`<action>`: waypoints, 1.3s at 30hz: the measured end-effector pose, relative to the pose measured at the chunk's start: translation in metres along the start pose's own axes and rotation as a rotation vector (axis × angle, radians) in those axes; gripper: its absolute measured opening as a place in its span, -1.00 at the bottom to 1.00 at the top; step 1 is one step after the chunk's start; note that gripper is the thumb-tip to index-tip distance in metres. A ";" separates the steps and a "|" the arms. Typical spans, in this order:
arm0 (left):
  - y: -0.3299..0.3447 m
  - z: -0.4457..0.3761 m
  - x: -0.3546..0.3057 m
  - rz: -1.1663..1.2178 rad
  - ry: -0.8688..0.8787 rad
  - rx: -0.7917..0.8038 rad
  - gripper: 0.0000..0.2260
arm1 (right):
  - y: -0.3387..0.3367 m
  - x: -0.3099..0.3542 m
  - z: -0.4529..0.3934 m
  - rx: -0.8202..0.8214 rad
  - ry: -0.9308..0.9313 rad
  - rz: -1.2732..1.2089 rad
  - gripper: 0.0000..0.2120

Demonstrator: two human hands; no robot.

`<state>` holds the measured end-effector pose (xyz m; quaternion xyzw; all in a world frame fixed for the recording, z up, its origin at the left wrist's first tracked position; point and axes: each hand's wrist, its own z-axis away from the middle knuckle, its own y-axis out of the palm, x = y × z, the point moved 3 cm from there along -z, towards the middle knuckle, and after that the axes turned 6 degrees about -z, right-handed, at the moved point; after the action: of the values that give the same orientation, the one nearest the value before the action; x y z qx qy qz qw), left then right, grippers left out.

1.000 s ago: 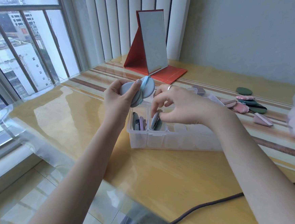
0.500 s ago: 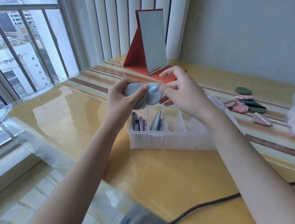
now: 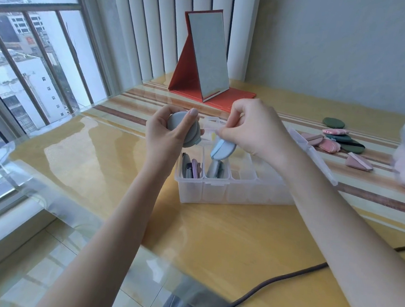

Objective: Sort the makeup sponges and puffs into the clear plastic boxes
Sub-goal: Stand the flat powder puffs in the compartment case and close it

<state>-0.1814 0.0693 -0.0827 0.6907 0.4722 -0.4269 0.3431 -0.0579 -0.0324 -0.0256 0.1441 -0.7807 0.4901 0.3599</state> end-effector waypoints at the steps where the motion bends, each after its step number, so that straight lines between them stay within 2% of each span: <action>1: -0.001 -0.001 0.001 0.000 -0.001 -0.007 -0.84 | 0.004 0.001 0.002 -0.014 -0.008 0.035 -0.74; 7: -0.002 -0.003 0.004 -0.044 -0.001 -0.035 -0.81 | 0.017 0.001 0.004 -0.081 -0.024 0.101 -0.68; 11: 0.000 -0.001 0.001 -0.025 -0.004 -0.034 -0.81 | 0.003 0.006 0.003 -0.210 -0.066 0.076 -0.74; 17: -0.001 -0.001 0.001 -0.077 0.012 -0.038 -0.83 | 0.010 0.011 0.006 -0.218 -0.111 0.126 -0.78; 23: -0.001 -0.001 0.000 -0.119 0.039 -0.050 -0.82 | 0.033 0.013 0.013 -0.083 -0.100 0.231 -0.78; 29: -0.003 -0.004 0.005 -0.099 0.031 -0.037 -0.81 | 0.021 0.004 0.005 0.139 0.017 0.051 -0.79; 31: -0.003 -0.004 0.004 -0.127 0.047 -0.035 -0.81 | 0.016 0.004 0.004 0.159 0.022 0.052 -0.81; 35: -0.004 -0.004 0.006 -0.111 0.025 -0.029 -0.76 | 0.012 0.002 0.001 0.092 -0.012 0.278 -0.86; 37: -0.004 -0.004 0.006 -0.110 0.012 -0.027 -0.75 | 0.017 0.000 0.002 0.160 0.004 0.430 -0.86; 39: -0.004 -0.003 0.005 -0.107 0.008 -0.021 -0.75 | 0.024 -0.001 0.006 0.269 0.035 0.539 -0.75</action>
<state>-0.1831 0.0750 -0.0863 0.6624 0.5143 -0.4369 0.3254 -0.0739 -0.0266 -0.0434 -0.0304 -0.7125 0.6695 0.2077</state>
